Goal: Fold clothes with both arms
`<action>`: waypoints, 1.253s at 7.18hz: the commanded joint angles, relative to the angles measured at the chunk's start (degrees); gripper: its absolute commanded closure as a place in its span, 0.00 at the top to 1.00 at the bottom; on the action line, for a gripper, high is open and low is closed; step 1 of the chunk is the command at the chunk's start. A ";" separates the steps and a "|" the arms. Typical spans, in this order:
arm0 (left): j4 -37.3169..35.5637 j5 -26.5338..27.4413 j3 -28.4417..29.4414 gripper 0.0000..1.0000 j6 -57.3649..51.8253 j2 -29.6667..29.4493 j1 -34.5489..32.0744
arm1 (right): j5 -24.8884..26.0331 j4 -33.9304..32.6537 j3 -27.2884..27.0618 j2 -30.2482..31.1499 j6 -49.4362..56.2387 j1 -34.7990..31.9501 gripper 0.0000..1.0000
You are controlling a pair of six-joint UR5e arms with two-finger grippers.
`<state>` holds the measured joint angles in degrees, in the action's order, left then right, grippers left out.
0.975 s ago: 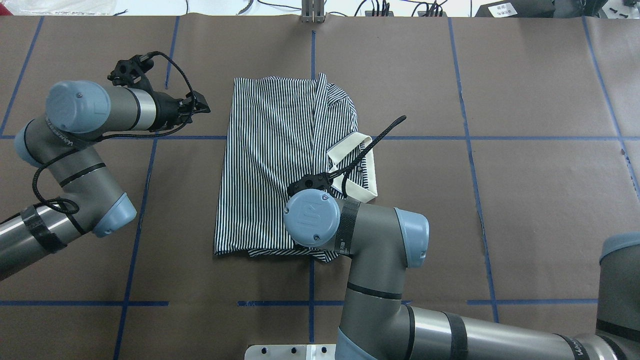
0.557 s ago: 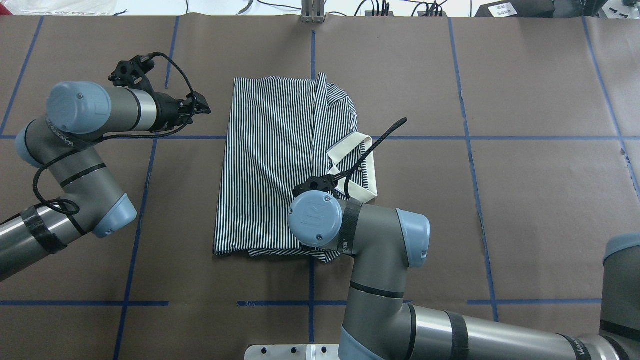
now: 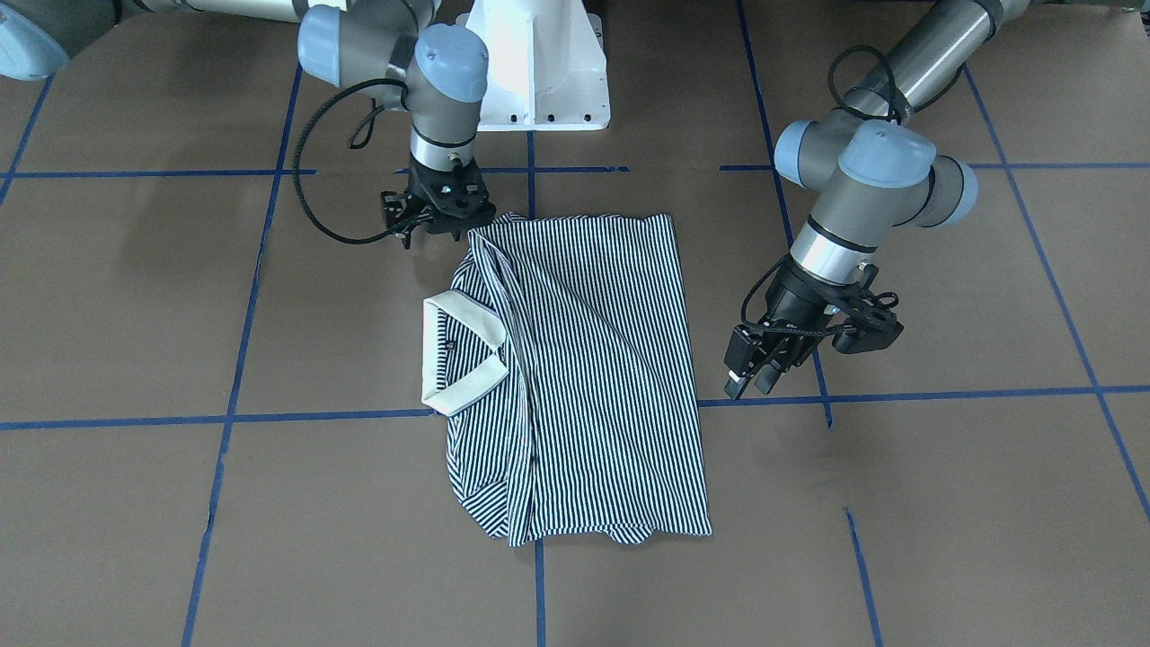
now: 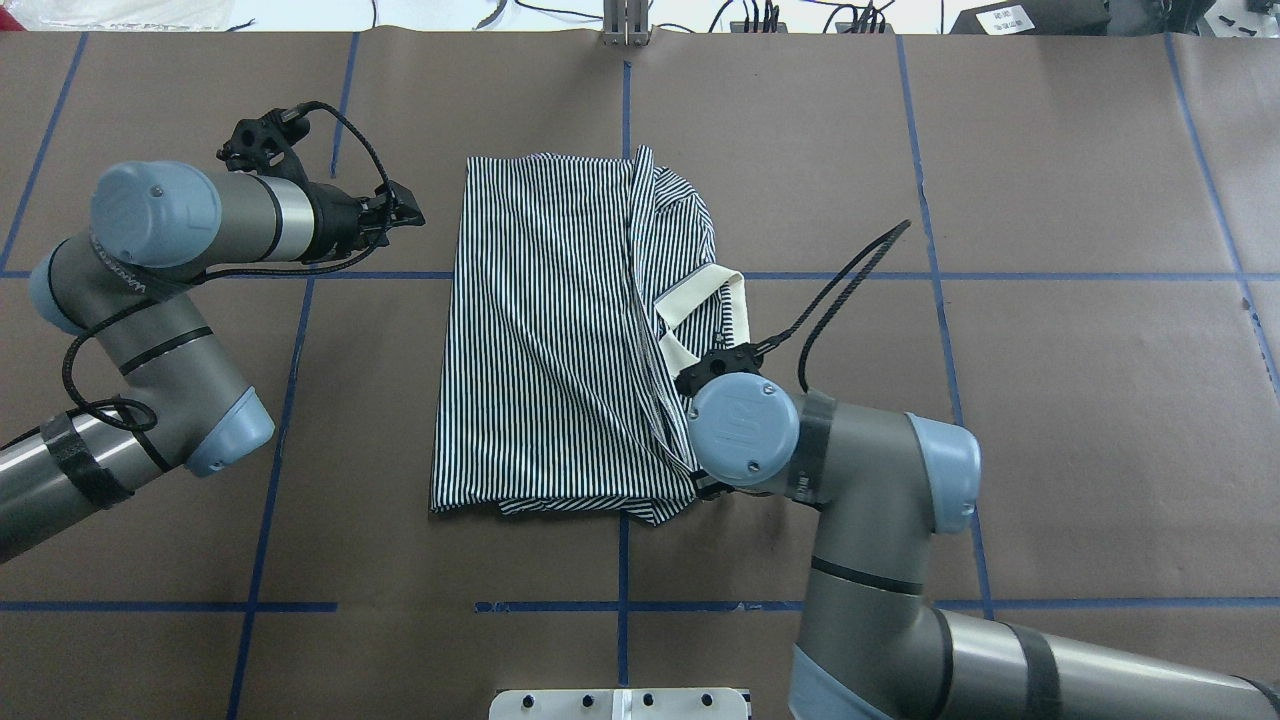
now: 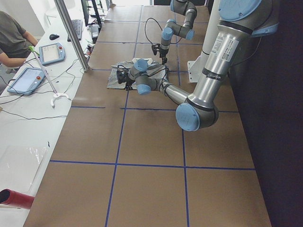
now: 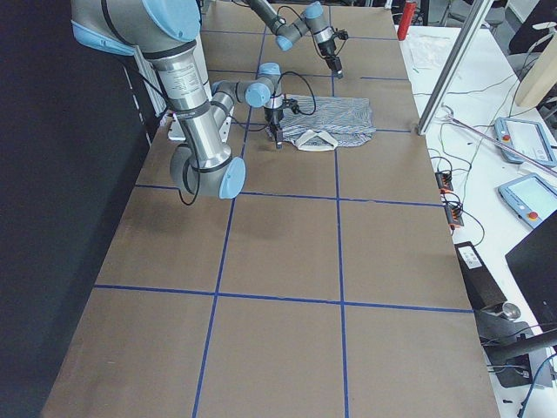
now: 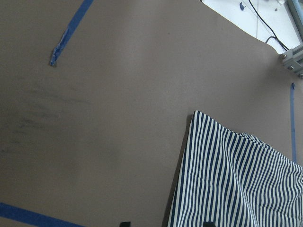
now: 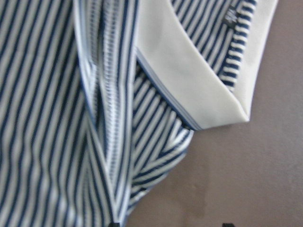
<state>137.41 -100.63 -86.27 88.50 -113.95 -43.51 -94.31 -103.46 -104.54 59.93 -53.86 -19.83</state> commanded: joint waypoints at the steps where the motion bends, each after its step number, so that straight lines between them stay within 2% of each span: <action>1: -0.12 0.00 -0.74 0.60 0.00 0.04 0.00 | 0.43 -4.17 -5.42 1.89 1.30 0.23 0.78; 4: -0.04 -0.09 -2.76 0.60 0.00 1.70 0.09 | 0.62 -2.56 9.30 -12.87 0.43 -2.40 0.78; 7: -0.04 -0.09 -2.85 0.60 0.00 1.71 0.09 | 0.70 2.02 20.84 -20.01 -0.54 -3.19 0.75; 8: -0.04 -0.09 -2.85 0.60 0.00 1.71 0.09 | 0.70 3.86 24.18 -21.68 -1.24 -3.19 0.69; 9: -0.04 -0.09 -2.85 0.60 0.00 1.71 0.00 | 0.70 4.22 24.82 -22.14 -1.68 -3.11 0.56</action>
<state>137.37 -100.72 -89.10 88.51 -112.24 -43.43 -93.60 -100.30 -81.92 39.10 -54.95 -22.95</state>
